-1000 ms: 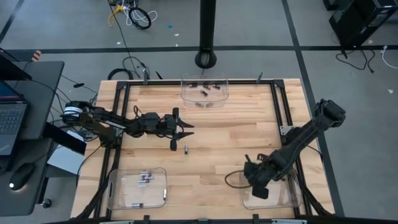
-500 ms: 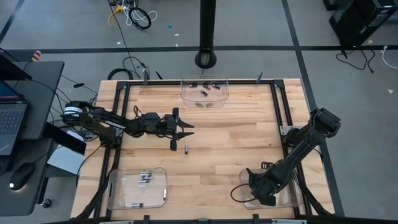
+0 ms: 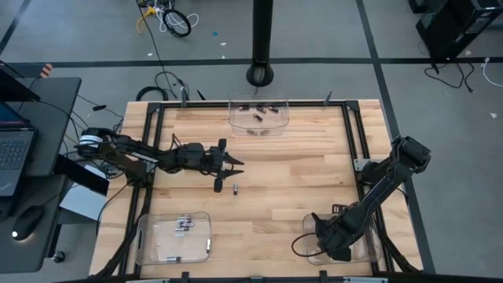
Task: Sort batteries
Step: Put the silver battery into the bottom left transparent bin
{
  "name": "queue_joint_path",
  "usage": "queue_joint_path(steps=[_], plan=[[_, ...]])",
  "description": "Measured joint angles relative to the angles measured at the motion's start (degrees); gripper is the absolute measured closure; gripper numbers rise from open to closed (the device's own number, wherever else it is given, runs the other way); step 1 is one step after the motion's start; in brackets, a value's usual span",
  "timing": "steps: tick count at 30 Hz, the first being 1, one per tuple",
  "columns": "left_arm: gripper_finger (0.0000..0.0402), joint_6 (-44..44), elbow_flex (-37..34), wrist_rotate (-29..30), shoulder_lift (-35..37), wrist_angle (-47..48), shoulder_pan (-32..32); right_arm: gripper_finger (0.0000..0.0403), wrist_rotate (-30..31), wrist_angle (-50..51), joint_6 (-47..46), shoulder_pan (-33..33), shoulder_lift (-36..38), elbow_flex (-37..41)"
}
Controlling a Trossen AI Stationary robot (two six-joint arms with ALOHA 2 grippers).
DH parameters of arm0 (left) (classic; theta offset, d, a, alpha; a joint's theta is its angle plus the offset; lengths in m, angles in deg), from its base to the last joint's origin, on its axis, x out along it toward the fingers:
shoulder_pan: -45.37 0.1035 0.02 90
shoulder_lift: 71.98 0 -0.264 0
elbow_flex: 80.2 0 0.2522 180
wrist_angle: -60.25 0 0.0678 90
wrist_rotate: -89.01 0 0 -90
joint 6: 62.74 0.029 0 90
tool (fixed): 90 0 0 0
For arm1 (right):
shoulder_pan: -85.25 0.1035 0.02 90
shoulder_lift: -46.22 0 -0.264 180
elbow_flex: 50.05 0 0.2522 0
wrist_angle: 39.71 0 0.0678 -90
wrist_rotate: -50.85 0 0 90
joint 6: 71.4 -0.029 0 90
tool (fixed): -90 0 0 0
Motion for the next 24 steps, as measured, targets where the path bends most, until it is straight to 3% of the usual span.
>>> queue_joint_path(steps=[5,10,13,18,24], plan=[[0.0273,-0.02,2.54,-1.03,3.53,17.05,0.01,0.0254,0.52,17.60,2.72,-2.50,0.50,-9.54],[0.0308,2.73,6.81,-1.96,5.44,35.12,-0.73,0.0310,8.83,29.14,8.89,-7.04,2.82,-18.41],[0.0340,8.72,10.35,-2.00,5.41,49.05,-2.04,0.0342,14.58,29.20,12.84,-11.66,5.45,-21.10],[0.0384,21.32,16.67,3.58,5.27,64.73,-4.30,0.0373,22.55,23.56,22.51,-19.24,8.89,-21.85],[0.0370,26.86,22.55,2.40,3.99,71.38,-4.64,0.0365,24.61,17.03,33.46,-24.33,8.75,-21.83]])
